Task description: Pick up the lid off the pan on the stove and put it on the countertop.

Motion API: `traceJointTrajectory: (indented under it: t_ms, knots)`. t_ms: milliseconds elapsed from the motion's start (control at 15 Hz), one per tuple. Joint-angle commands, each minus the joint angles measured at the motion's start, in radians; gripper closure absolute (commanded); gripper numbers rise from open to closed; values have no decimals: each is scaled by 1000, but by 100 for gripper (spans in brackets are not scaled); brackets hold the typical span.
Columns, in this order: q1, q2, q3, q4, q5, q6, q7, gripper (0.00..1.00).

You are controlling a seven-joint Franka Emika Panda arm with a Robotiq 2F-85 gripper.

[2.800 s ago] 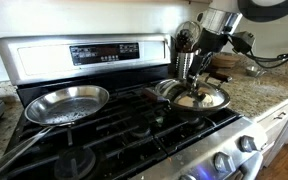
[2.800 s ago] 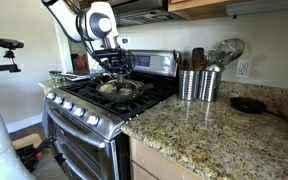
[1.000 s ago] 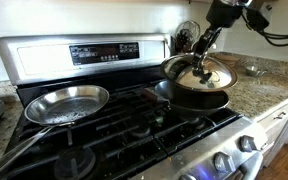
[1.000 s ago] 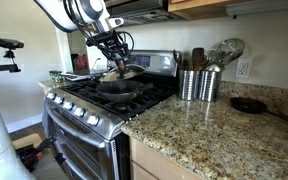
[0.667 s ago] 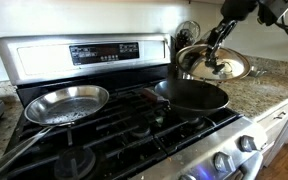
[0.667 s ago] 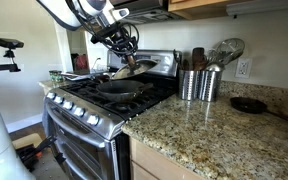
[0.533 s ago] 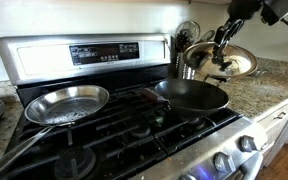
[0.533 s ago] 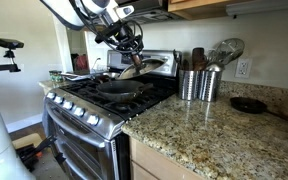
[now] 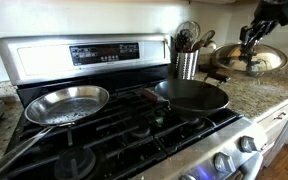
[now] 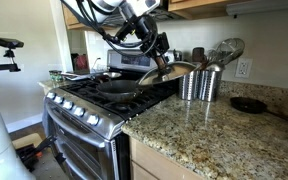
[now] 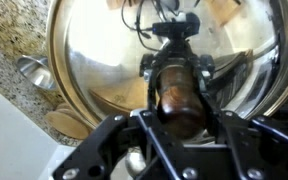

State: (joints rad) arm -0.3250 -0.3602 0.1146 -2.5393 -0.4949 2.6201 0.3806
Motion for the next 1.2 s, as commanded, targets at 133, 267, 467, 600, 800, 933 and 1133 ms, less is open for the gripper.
traceJointTrajectory:
  t_ms: [133,267,467,600,800,933,1133]
  knots:
    - [-81,98,-51,58,-66,7,95,80]
    - [-91,161,-69,94,-95,6,126,80]
    - [-61,265,-115,161,-108,8,146,80]
    - [-33,339,-145,216,-103,7,148,80]
    - [21,449,-195,300,-61,9,125,80]
    - [59,507,-227,343,-27,13,102,80]
    - [108,572,-267,377,30,27,81,80]
